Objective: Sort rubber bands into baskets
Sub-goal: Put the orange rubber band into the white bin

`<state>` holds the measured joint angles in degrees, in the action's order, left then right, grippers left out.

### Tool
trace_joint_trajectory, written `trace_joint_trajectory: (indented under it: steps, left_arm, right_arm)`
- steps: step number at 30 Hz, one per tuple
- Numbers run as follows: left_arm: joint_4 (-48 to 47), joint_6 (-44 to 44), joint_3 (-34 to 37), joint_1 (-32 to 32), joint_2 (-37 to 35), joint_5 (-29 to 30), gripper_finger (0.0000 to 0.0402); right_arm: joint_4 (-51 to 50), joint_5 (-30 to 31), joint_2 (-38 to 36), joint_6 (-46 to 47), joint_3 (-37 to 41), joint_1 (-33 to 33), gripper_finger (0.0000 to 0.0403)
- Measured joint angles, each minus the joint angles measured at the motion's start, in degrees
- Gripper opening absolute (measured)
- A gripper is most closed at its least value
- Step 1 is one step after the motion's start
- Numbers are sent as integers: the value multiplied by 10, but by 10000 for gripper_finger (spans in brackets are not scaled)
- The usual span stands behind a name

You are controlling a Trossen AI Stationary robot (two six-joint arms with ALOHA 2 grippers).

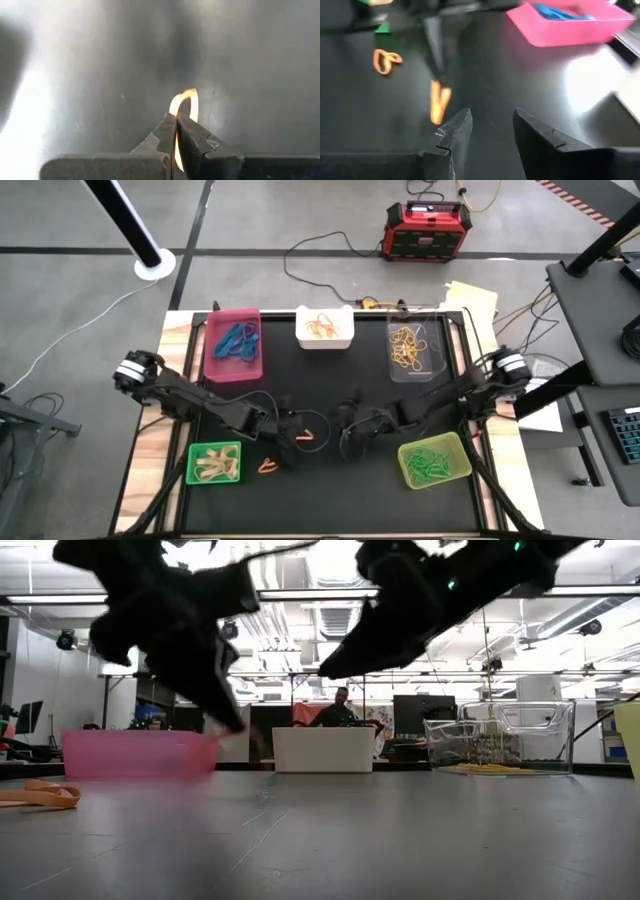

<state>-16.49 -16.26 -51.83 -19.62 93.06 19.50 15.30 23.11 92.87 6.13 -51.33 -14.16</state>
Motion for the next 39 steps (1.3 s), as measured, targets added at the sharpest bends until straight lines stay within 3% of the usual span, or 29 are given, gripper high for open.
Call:
trace_joint_trajectory:
  steps: [5,14,18,23,30,34,37,39]
  left_arm:
    - [2,20,-22,0,-12,11,0]
    - [-4,56,-55,0,-12,10,0]
    - [-8,59,-55,0,-14,10,0]
    - [-11,59,-55,0,-13,19,0]
    - [-37,44,-62,0,-19,26,39]
    - [-143,34,-101,-1,-19,43,87]
    - [-236,17,-141,-1,-19,53,117]
    - [-281,7,-165,-3,-19,55,132]
  right_arm:
    - [85,-48,81,-4,-18,4,165]
    - [83,-68,161,-16,-85,7,189]
    - [79,-66,162,-23,-94,9,139]
    - [77,-66,157,-37,-94,10,25]
    - [50,-66,153,-38,-94,18,9]
    - [-75,-16,132,-76,-124,49,9]
    - [-163,46,108,-139,-172,104,9]
    - [-182,54,95,-173,-202,151,9]
